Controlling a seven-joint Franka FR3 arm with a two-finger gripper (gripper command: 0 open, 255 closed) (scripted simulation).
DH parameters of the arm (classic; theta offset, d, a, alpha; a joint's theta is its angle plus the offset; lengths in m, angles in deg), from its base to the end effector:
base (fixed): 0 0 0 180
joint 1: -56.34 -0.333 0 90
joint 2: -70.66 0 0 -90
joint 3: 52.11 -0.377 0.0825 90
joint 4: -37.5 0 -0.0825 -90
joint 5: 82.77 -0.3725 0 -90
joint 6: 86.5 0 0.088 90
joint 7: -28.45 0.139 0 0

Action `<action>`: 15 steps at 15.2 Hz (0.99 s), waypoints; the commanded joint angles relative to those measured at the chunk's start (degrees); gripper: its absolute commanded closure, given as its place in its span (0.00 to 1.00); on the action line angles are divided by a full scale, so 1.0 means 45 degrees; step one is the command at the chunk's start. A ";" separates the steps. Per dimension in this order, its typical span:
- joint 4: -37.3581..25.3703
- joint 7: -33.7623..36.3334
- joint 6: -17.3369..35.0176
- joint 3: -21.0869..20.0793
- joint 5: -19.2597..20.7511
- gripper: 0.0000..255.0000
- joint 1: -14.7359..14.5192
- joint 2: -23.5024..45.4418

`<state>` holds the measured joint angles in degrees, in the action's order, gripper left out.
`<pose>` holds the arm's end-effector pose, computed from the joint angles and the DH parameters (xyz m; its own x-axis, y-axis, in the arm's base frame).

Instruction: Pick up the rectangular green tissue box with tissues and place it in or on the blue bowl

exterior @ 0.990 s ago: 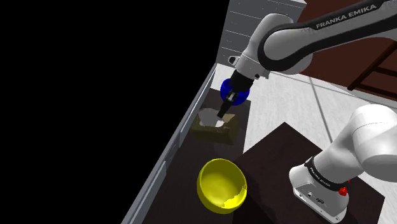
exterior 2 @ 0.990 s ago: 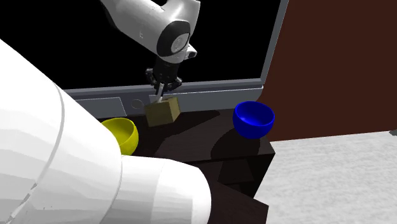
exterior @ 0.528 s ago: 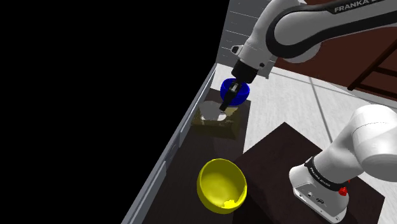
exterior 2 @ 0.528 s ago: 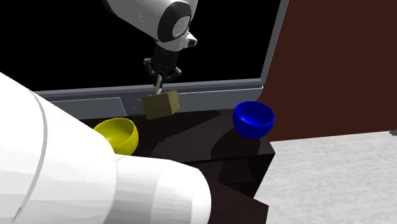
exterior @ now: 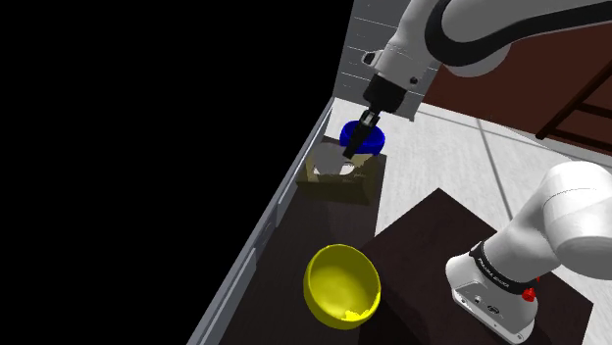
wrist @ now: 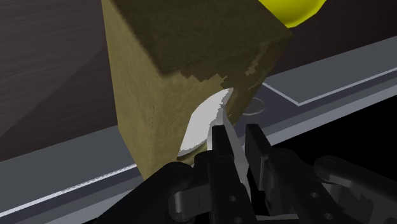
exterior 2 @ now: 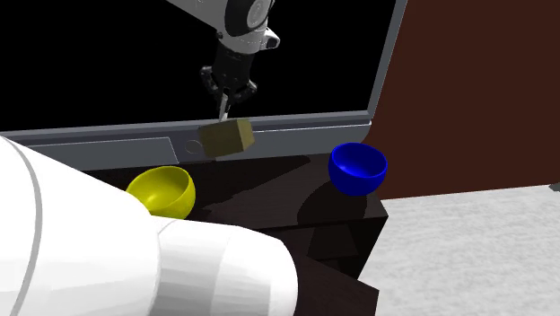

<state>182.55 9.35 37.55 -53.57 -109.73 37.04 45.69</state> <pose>0.3449 0.1633 0.4675 0.9061 0.3980 0.1433 0.4225 -0.8338 -0.3553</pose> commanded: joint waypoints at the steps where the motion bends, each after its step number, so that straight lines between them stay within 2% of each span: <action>1: -0.0219 -0.0397 -0.0366 0.0399 0.0237 1.00 0.0264 0.0042; 8: -0.1446 -0.2244 -0.1684 0.2088 0.1105 1.00 0.1296 0.0745; 15: -0.3400 -0.4076 -0.3002 0.3652 0.1618 1.00 0.2105 0.2139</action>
<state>169.19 -7.67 24.97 -38.18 -102.61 46.08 53.77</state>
